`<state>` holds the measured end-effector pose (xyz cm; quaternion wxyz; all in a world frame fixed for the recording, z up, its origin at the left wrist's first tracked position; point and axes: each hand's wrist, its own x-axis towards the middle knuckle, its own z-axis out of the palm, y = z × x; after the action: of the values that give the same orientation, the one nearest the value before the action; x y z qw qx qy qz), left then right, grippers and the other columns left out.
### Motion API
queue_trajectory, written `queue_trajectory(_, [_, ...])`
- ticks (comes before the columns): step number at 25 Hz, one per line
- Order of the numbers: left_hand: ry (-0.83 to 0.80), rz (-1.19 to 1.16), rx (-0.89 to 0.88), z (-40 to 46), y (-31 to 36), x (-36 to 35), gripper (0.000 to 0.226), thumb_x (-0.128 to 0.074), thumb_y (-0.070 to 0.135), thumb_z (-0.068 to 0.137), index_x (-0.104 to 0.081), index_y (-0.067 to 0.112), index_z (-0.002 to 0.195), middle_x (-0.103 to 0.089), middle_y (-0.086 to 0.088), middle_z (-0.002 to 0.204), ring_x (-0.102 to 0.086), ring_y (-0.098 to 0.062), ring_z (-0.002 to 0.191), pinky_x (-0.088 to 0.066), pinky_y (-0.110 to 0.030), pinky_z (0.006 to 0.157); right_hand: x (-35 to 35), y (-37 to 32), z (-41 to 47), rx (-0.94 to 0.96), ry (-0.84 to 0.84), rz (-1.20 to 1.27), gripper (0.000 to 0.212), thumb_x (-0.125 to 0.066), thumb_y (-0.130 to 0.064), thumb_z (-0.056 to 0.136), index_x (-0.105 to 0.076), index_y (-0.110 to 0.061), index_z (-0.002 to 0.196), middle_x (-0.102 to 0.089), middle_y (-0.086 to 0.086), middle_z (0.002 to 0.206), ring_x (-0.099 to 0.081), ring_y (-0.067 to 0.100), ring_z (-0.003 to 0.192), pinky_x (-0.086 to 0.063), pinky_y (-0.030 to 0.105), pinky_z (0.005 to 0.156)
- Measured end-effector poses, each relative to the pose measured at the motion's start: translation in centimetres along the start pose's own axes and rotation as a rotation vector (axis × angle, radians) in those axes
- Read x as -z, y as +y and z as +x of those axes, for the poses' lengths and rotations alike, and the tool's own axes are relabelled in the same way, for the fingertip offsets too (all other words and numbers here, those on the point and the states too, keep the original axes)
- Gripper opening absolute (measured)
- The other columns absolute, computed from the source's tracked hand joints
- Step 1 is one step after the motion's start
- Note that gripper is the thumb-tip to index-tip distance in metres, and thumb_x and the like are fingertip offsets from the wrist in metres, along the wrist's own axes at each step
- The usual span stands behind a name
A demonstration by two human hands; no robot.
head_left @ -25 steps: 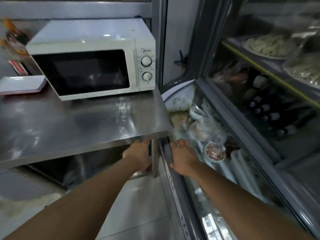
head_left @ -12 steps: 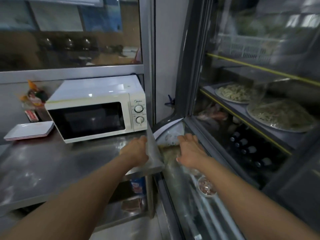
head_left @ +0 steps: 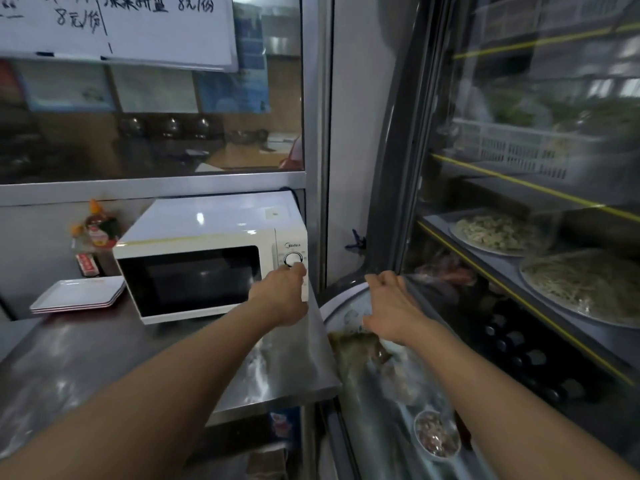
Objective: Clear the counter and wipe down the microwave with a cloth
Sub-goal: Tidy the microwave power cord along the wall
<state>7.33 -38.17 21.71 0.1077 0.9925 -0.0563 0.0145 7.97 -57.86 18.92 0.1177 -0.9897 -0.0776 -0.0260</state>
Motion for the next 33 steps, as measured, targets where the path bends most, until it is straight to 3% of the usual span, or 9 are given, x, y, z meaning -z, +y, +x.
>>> queue_trajectory(18, [0.037,-0.034,-0.108,22.8,-12.0,4.2,0.058,-0.063,0.031,0.085,-0.037,0.018,0.135,-0.049,-0.009,0.132,-0.048,-0.028,0.121,-0.043,-0.045,0.099,-1.7,-5.3,21.3,-0.18,0.114,0.086,0.068,-0.064,-0.031,0.085,-0.027,-0.016,0.141,-0.028,0.01,0.142,-0.027,0.029,0.13,-0.036,0.042,0.106])
queue_trajectory(33, [0.069,-0.042,-0.032,40.8,-11.0,2.2,0.054,-0.064,0.028,0.085,-0.041,0.018,0.133,-0.05,-0.006,0.134,-0.049,-0.025,0.122,-0.044,-0.044,0.099,-6.1,1.4,41.3,-0.075,0.135,0.289,0.058,-0.062,-0.032,0.088,-0.034,-0.012,0.135,-0.04,0.013,0.133,-0.038,0.029,0.124,-0.038,0.04,0.104])
